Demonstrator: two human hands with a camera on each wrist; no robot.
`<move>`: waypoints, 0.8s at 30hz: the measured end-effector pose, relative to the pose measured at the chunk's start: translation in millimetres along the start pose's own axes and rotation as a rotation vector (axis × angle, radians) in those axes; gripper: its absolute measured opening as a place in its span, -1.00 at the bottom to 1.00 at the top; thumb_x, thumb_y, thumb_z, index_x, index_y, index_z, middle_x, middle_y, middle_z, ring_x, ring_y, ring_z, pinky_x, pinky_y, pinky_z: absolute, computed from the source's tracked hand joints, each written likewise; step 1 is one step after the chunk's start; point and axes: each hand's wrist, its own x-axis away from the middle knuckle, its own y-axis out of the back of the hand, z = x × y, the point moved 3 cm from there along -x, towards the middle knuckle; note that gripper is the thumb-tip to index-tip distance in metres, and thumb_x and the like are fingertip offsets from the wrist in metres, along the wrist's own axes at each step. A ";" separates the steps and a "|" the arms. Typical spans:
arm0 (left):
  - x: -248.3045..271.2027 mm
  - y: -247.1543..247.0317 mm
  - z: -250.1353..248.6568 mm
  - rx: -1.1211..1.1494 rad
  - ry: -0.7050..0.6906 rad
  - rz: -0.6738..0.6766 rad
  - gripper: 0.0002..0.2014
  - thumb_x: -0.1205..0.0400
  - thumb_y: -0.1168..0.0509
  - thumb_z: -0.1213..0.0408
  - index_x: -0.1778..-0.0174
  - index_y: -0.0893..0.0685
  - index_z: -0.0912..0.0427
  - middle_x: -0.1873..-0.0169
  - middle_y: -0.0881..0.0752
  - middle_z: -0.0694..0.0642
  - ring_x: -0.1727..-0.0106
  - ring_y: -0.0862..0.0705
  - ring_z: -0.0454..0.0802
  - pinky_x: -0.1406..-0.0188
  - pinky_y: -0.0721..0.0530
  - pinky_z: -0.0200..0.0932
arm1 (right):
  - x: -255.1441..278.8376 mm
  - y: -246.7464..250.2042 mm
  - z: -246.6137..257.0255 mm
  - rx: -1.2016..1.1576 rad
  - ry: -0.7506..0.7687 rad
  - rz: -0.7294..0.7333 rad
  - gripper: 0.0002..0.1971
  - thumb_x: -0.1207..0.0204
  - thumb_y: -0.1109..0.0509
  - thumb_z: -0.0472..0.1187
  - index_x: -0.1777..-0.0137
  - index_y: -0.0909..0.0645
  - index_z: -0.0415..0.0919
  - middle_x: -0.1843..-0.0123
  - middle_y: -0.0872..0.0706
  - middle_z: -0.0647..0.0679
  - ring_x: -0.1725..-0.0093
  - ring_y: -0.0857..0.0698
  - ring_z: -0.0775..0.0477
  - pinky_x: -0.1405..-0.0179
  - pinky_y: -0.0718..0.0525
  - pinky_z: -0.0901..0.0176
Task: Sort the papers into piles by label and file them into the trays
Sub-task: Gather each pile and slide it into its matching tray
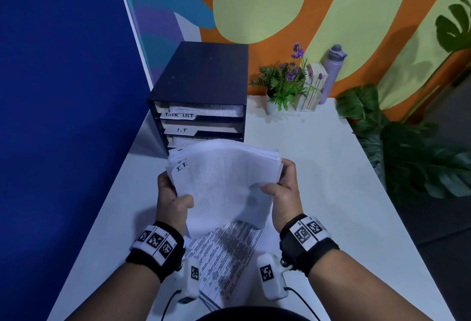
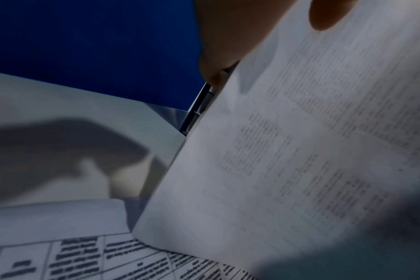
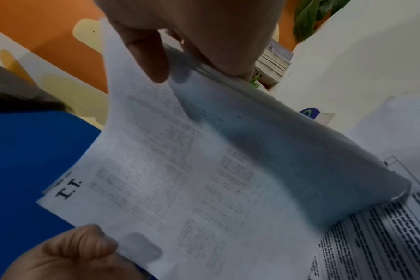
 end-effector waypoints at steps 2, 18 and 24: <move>-2.2 -1.7 -1.1 0.001 0.009 -0.008 -0.38 -0.11 -0.12 0.50 -0.08 -0.45 -0.08 0.07 -0.64 0.10 0.07 -0.63 0.10 0.19 -0.62 -0.04 | -2.0 0.3 -2.2 -0.001 -0.022 0.002 -0.45 -0.01 -0.35 -0.43 -0.01 -0.52 0.04 0.01 -0.59 -0.11 0.02 -0.56 -0.15 0.13 -0.56 0.03; -6.8 2.0 1.8 -0.004 -0.056 0.025 -0.42 -0.36 -0.41 0.36 -0.24 -0.45 -0.19 -0.13 -0.73 0.13 -0.13 -0.73 0.12 -0.04 -0.70 0.07 | 2.0 -8.8 31.4 0.610 0.666 0.110 -0.35 -0.48 -0.34 -0.47 -0.53 -0.38 0.02 -0.25 -0.50 -0.04 -0.29 -0.54 0.11 -0.13 -0.59 0.36; -9.6 5.3 24.4 -0.160 0.012 0.069 -0.50 -0.54 -0.42 0.44 -0.26 -0.51 -0.19 -0.10 -0.73 -0.07 -0.13 -0.71 -0.07 -0.23 -0.63 0.08 | -4.7 -4.0 32.3 0.725 0.765 0.128 -0.48 -0.49 -0.35 -0.42 -0.46 -0.48 -0.16 -0.21 -0.56 -0.13 -0.27 -0.56 0.10 -0.23 -0.46 0.48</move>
